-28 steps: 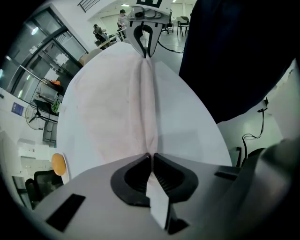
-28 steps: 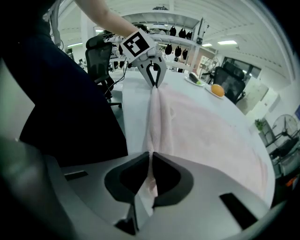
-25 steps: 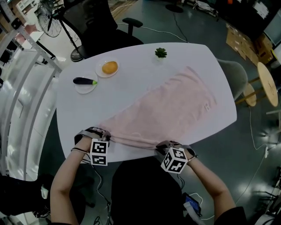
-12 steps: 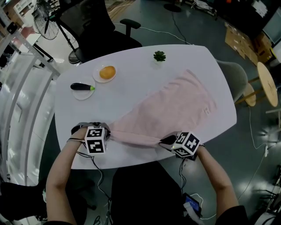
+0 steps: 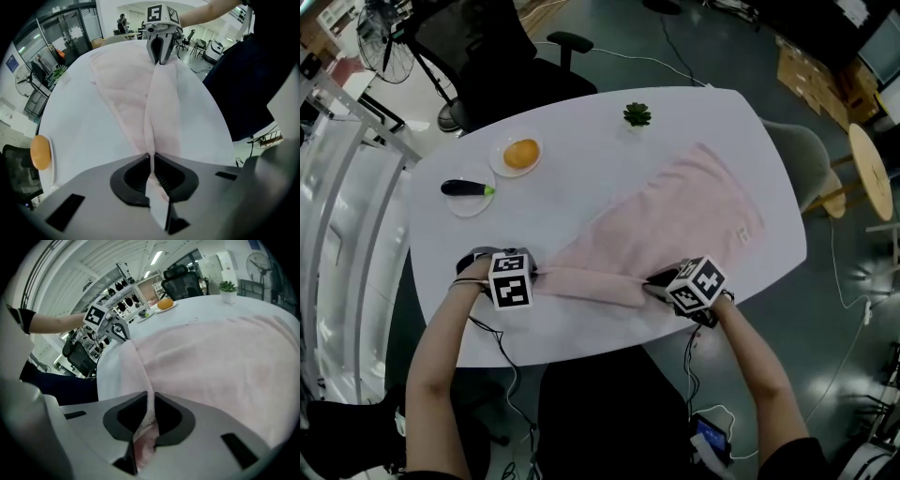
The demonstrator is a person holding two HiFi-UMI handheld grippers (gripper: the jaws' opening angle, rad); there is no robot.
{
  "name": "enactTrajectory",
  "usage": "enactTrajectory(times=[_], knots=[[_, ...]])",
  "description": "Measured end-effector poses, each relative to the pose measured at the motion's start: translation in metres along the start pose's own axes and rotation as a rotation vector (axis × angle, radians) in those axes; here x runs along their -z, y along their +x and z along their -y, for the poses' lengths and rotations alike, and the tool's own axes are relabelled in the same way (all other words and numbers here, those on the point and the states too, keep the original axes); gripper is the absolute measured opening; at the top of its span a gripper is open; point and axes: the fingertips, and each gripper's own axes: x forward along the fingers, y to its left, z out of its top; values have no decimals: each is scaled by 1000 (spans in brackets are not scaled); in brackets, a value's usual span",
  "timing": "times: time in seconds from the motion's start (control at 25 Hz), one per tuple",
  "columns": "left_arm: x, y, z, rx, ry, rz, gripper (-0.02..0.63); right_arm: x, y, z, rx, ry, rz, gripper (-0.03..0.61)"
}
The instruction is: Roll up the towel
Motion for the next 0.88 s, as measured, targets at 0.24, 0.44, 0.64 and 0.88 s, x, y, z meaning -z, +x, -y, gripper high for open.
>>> enactTrajectory(times=[0.24, 0.44, 0.64, 0.88], knots=[[3, -10, -11, -90, -15, 42, 117, 4, -5, 4, 119, -105, 30, 106], [8, -25, -25, -178, -83, 92, 219, 6, -20, 3, 106, -95, 89, 193], [14, -52, -41, -320, -98, 116, 245, 13, -44, 9, 172, -102, 131, 242], [3, -79, -16, -385, -21, 139, 229, 9, -74, -9, 290, -211, 182, 225]])
